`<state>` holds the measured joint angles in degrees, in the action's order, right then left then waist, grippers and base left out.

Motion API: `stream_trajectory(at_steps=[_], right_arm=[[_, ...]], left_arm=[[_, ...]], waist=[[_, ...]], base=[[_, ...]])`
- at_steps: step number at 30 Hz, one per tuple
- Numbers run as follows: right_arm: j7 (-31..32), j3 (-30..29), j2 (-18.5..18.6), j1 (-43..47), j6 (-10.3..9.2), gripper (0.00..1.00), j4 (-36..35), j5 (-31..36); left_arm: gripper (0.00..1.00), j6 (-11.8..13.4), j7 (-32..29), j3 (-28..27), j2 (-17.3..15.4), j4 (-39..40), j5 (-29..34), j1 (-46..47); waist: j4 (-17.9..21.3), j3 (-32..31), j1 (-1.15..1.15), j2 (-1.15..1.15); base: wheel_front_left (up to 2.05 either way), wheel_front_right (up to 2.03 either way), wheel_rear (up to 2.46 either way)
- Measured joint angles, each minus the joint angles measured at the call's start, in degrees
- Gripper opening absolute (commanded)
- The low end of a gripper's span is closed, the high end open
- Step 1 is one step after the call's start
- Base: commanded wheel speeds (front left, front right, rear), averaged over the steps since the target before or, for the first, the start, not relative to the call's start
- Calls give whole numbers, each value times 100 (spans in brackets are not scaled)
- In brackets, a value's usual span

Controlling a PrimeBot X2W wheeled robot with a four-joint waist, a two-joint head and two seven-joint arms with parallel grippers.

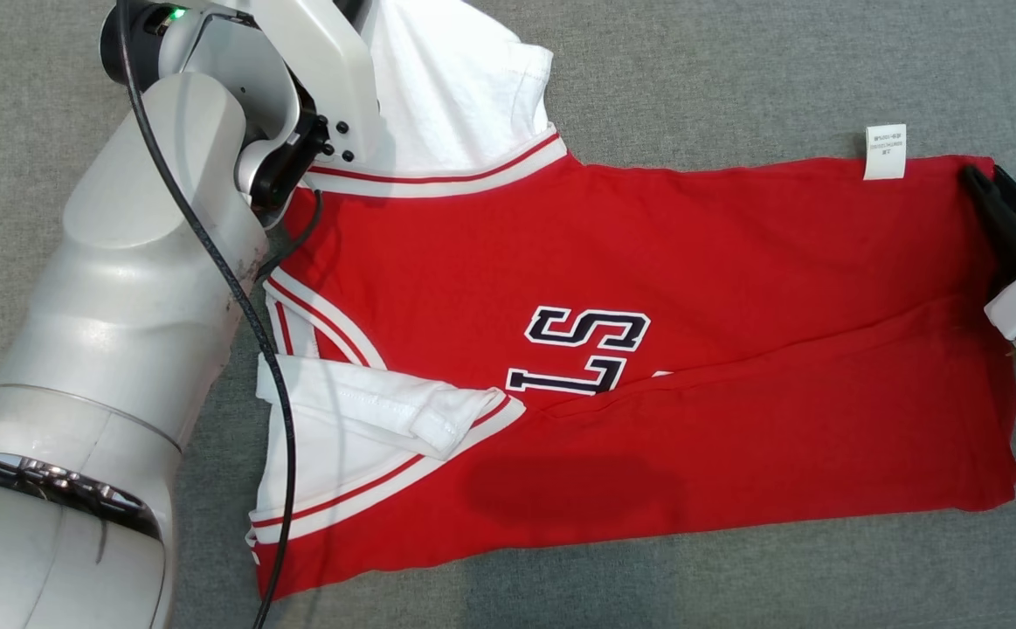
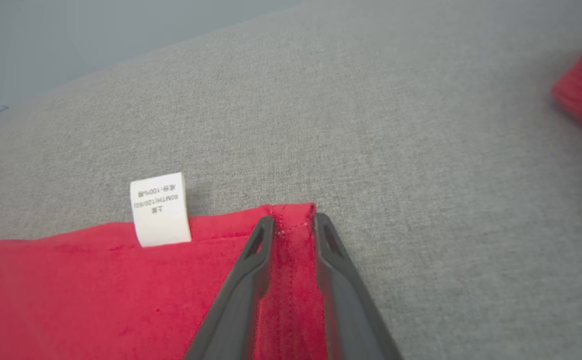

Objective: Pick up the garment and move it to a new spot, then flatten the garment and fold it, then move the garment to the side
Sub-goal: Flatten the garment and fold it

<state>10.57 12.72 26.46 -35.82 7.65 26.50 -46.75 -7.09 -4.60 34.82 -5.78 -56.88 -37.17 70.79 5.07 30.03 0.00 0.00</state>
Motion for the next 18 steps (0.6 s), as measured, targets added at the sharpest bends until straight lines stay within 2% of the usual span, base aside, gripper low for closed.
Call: stream_trajectory(at_steps=[1, 7, 18], right_arm=[[-1, 32, 11, -27, 0, 1, 26, -1], [-141, 158, 86, -168, 0, 0, 60, 0], [-989, 407, 133, -794, 0, 0, 280, 100]], left_arm=[[0, 0, -1, 3, -22, 27, -24, -1], [0, 0, -35, 14, -66, 145, -73, -15], [0, 2, 619, 21, -334, 591, -10, -9]], waist=[[-4, 4, 0, 0], [-29, 39, 0, 0], [-105, 80, 0, 0]], base=[[0, 0, 0], [0, 0, 0], [0, 0, 0]])
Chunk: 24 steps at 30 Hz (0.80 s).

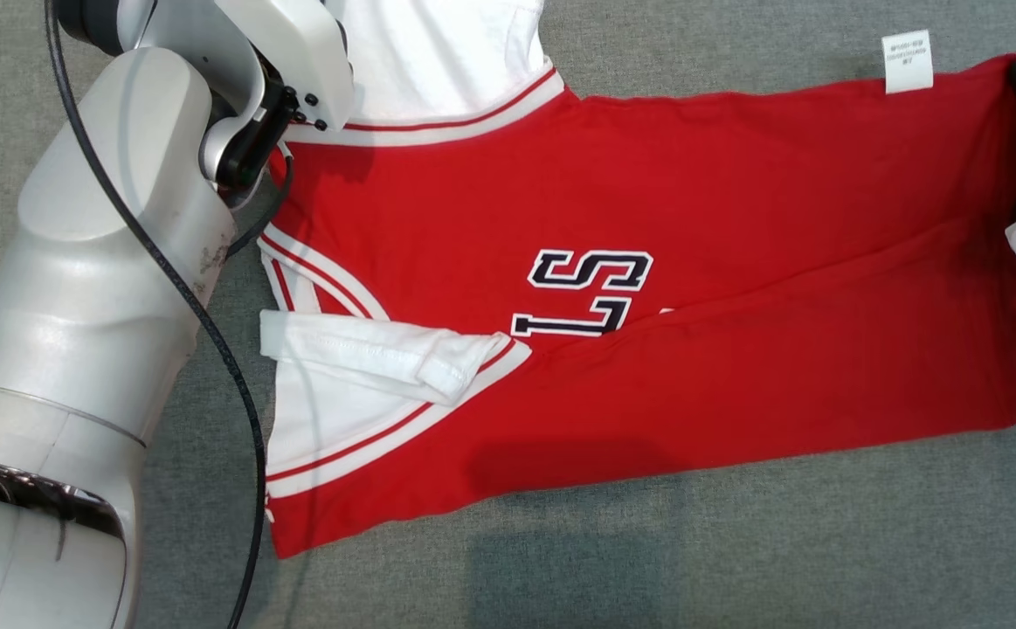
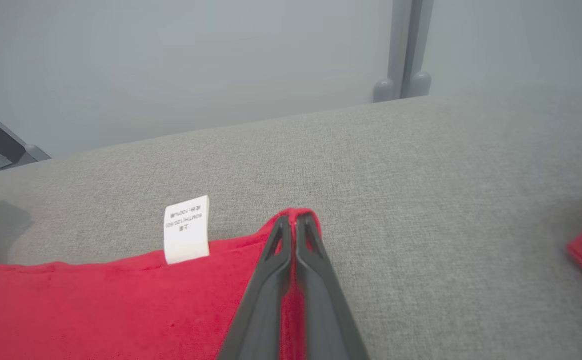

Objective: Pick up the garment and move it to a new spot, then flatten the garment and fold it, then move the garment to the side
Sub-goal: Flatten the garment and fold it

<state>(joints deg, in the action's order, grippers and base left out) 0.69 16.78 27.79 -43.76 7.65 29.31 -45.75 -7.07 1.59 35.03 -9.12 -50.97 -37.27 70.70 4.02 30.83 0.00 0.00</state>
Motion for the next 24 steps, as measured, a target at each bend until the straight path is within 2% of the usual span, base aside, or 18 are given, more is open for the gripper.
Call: stream_trajectory(at_steps=[5, 12, 18, 24], right_arm=[[-403, 198, 99, -311, 0, 0, 160, 97], [-595, 543, 227, -387, 0, 0, 281, -74], [-732, 771, 533, -236, 0, 0, 75, -372], [-734, 948, 762, 157, 0, 0, -153, -789]], left_arm=[[0, 0, 448, 13, -103, 207, 116, 24], [0, -1, 821, 63, -144, 521, 124, 2], [0, -1, 864, 112, -319, 957, -129, -371], [0, 0, 623, 171, -572, 1671, -342, -1094]], waist=[[-82, 20, 0, 0], [-207, -10, 0, 0], [-282, -132, 0, 0], [-344, -332, 0, 0]], base=[[0, 0, 0], [0, 0, 0], [0, 0, 0], [0, 0, 0]])
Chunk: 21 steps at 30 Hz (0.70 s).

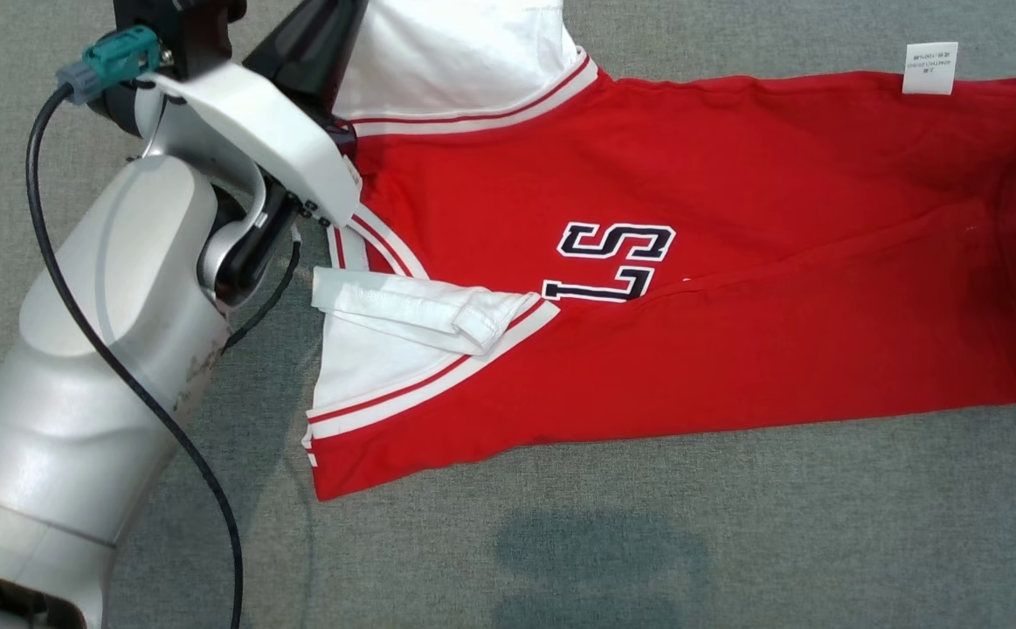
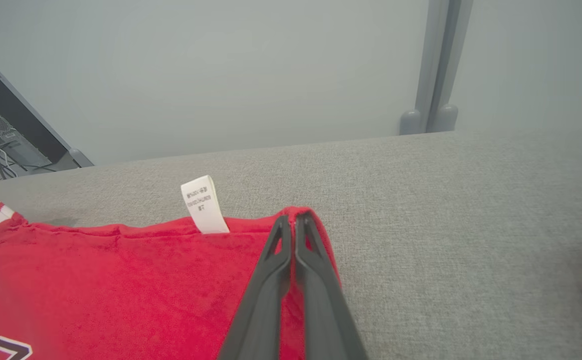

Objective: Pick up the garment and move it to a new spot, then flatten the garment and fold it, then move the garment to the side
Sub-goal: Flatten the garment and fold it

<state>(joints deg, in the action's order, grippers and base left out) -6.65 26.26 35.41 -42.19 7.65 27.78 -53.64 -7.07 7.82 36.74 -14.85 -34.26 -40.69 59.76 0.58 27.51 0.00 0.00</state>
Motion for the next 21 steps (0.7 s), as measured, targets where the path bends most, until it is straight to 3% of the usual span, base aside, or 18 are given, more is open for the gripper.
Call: stream_trajectory(at_steps=[5, 14, 21], right_arm=[[4, 21, 162, 215, 0, 0, -151, -257], [34, -1, 390, 676, 0, 0, -185, -664], [146, -76, 495, 1082, 0, 0, -103, -791]], left_arm=[[0, 167, -232, 21, -249, 833, -190, -621], [0, 843, -659, 42, -788, 2633, -346, -1911], [0, 1274, -888, 88, -1025, 3630, -588, -2847]], waist=[[-28, -145, 0, 0], [-154, -399, 0, 0], [-290, -539, 0, 0]], base=[[0, 0, 0], [0, 0, 0], [0, 0, 0]])
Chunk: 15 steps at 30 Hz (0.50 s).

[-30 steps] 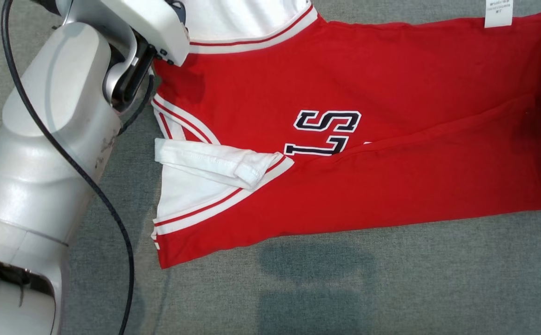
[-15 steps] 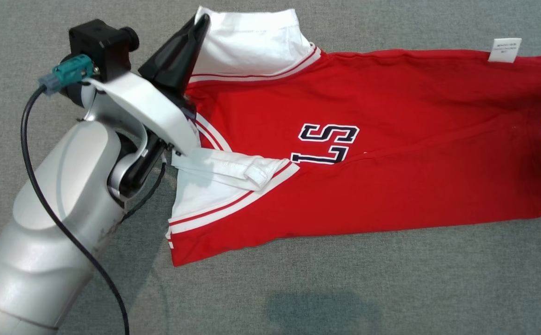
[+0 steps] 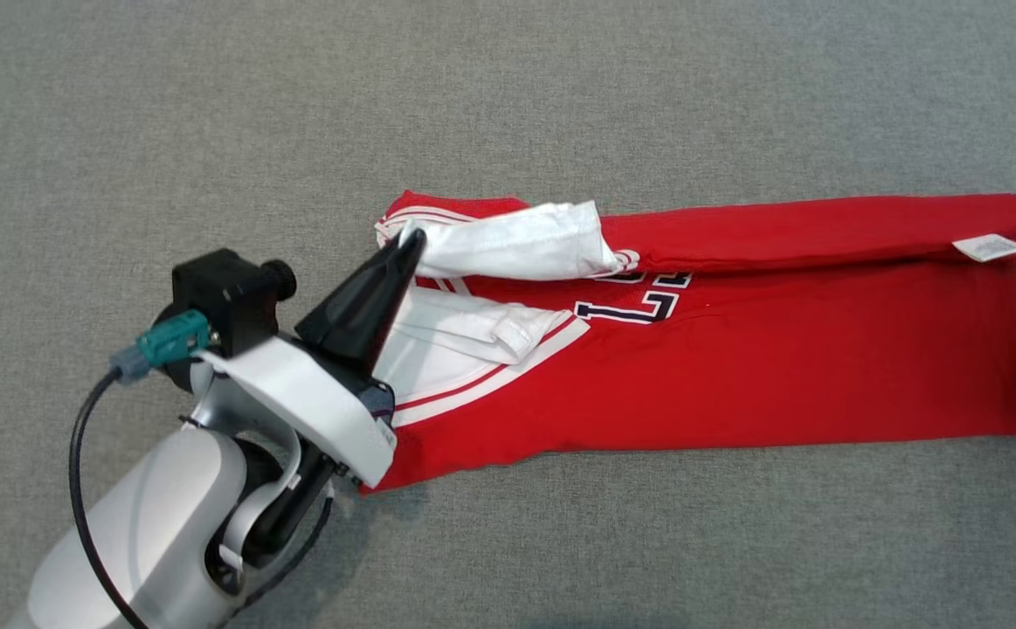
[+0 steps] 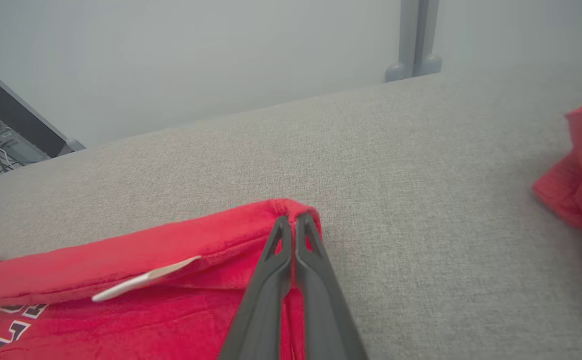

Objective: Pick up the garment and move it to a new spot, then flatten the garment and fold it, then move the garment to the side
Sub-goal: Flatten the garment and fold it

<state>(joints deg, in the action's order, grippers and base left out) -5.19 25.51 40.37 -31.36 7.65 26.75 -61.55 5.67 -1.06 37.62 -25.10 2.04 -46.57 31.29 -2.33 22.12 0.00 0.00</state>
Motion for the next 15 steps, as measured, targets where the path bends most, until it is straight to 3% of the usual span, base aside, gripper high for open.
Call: stream_trajectory(at_steps=[15], right_arm=[[171, -142, 51, 792, 0, 0, 27, -89]], left_arm=[[0, 448, 7, 220, -64, 644, -91, -1005]], waist=[[-128, -195, 0, 0]], base=[[0, 0, 0]])
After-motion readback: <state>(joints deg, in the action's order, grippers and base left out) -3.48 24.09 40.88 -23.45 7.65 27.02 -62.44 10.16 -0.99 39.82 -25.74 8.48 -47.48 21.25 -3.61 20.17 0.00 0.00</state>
